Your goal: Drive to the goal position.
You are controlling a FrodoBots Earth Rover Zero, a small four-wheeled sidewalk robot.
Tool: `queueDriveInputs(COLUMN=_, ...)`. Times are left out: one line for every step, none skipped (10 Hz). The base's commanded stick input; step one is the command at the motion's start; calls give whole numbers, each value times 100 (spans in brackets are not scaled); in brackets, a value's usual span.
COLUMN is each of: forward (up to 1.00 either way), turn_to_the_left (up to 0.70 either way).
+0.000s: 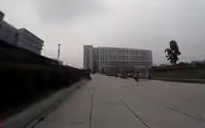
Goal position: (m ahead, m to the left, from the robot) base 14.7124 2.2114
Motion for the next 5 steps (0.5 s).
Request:
queueDriveInputs(forward=70, turn_to_the_left=0)
queueDriveInputs(forward=70, turn_to_the_left=0)
queueDriveInputs(forward=70, turn_to_the_left=0)
queueDriveInputs(forward=70, turn_to_the_left=0)
queueDriveInputs(forward=70, turn_to_the_left=0)
